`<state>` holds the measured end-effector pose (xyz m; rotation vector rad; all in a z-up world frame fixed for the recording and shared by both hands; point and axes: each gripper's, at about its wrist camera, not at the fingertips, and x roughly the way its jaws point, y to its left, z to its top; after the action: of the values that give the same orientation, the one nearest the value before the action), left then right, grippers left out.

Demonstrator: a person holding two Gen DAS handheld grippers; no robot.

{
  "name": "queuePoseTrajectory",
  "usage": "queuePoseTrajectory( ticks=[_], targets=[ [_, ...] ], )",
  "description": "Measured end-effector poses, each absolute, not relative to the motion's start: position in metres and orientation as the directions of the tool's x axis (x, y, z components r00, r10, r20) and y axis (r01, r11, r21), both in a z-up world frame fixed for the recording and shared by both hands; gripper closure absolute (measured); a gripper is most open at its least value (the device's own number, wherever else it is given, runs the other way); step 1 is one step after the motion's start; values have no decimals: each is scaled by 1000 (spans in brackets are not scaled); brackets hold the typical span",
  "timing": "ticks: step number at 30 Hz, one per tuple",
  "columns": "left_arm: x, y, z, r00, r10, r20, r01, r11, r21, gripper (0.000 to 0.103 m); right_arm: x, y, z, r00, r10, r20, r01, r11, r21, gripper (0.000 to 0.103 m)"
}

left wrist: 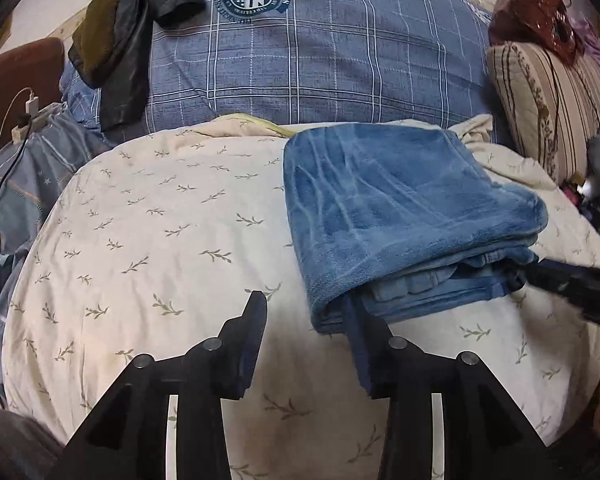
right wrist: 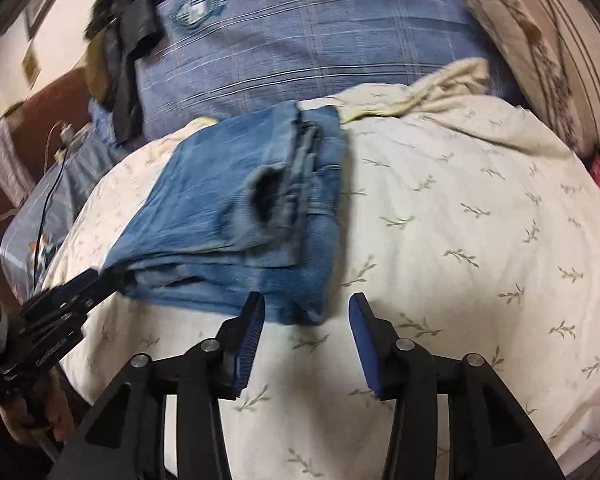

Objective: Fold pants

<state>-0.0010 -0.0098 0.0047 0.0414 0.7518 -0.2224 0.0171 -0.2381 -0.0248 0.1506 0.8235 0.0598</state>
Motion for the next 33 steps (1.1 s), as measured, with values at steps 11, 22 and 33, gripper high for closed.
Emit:
queuePoseTrajectory(
  ticks=[11,22,33],
  targets=[
    [9,-15,-1,710,-206,-673,229,972,-56,84,56,-252,-10,720,262,-643,-12,931,366,65],
    [6,-15,-6,720,-192,-667,240,971,-20,92,56,-244,-26,686,181,-704,16,965,264,85],
    [-9,-7,11,736,-190,-649,214,976,-43,69,27,-261,-11,742,218,-635,17,940,342,55]
  ],
)
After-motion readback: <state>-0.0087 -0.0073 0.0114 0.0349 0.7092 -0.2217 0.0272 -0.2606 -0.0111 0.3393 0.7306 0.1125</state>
